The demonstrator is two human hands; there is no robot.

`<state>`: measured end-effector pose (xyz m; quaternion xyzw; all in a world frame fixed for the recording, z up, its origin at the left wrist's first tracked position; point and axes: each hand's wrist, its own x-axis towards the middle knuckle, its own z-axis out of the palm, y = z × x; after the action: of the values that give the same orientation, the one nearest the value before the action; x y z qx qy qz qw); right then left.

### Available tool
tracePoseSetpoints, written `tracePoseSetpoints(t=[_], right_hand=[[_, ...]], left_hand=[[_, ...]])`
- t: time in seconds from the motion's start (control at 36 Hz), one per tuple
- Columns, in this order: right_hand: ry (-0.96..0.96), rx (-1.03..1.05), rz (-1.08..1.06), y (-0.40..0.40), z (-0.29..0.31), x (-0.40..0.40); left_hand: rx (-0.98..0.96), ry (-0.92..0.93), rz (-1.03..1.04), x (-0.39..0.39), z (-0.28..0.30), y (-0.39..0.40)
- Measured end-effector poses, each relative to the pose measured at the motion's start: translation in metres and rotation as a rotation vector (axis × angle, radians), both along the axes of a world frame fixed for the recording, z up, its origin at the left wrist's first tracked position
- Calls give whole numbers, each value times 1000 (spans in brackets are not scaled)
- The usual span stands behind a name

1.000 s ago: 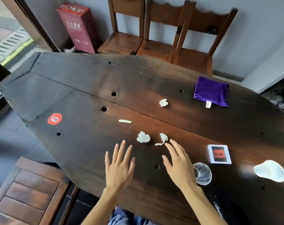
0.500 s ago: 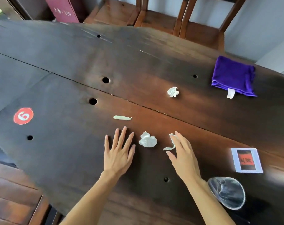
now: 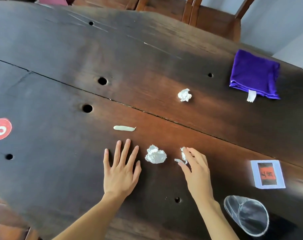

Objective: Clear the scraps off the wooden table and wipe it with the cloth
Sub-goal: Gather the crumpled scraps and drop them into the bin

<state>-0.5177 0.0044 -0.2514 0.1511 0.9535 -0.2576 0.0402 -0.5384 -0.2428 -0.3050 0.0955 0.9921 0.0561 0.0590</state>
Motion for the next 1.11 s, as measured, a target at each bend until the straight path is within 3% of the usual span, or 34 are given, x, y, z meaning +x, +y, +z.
tracePoseSetpoints(t=[0.11,0.28,0.42,0.53,0.75,0.86,1.03,1.11], right_hand=[[71,22,8,1,-3,0],[98,-163,-69,-9,8,-19],[207,-212,116,-39,21,-32],[187,-100,257,-57,11,-26],[125,75,324,-73,-23,6],[159,96,289,-78,-32,9],[283,-67,242,-74,-28,-17],[304,-150,120,-69,-17,-38]], left_hand=[[3,12,-4,0,-3,-1],[-6,-4,-2,-1,-3,-1],[-21,-28,5,-2,3,0],[-27,-43,3,-3,7,2],[-23,-56,-4,-2,7,0],[-15,-53,-7,-3,7,0],[-20,-63,-5,-2,6,-1],[-28,-73,-6,-2,5,-1]])
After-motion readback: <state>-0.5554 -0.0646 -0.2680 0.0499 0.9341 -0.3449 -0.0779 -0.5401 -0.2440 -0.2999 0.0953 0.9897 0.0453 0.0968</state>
